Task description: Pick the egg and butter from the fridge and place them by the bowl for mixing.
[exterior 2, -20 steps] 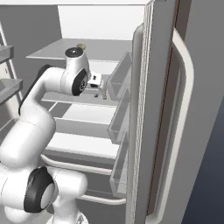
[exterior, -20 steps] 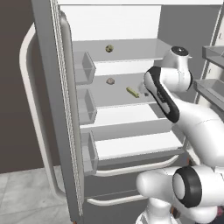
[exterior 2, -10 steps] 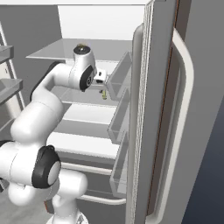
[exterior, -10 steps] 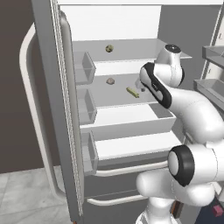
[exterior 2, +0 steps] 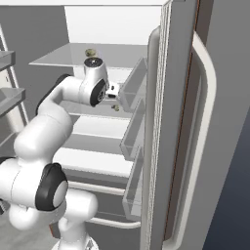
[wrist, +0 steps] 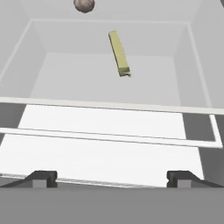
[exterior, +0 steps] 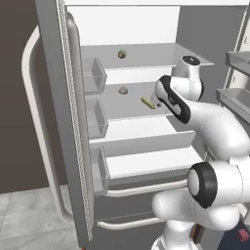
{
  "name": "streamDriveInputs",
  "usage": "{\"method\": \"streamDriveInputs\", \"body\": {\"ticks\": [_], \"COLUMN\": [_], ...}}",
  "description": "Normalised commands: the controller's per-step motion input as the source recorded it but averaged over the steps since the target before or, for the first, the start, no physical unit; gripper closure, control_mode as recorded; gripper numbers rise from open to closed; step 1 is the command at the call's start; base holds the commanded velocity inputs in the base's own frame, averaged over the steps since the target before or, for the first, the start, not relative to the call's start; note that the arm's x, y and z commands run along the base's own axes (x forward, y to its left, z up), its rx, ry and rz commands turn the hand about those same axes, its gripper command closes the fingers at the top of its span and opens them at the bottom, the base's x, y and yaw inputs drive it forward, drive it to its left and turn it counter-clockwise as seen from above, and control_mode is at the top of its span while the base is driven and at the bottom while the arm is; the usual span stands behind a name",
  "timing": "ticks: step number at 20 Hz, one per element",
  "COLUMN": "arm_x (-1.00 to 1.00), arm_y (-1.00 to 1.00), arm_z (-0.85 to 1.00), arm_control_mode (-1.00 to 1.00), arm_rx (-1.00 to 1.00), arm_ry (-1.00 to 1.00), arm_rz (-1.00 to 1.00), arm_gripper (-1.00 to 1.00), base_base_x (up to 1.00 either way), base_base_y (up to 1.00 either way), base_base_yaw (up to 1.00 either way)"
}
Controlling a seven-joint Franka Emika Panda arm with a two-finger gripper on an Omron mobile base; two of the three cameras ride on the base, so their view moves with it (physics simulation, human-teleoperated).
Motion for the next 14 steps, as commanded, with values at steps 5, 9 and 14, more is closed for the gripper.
{"method": "streamDriveInputs", "body": {"ticks": [5, 9, 14], "arm_x": [0.02, 0.19, 0.4], "arm_y": [0.0, 0.0, 0.0], "arm_z": [-0.23, 0.0, 0.0], "arm_control_mode": [-1.0, -1.0, -1.0], "arm_rx": [0.0, 0.0, 0.0], "arm_ry": [-0.06, -0.06, 0.0], "arm_rz": [0.01, 0.0, 0.0], "arm_gripper": [-1.0, -1.0, -1.0], "base_base_x": [0.0, 0.0, 0.0], "base_base_y": [0.0, 0.0, 0.0], "base_base_yaw": [0.0, 0.0, 0.0]}}
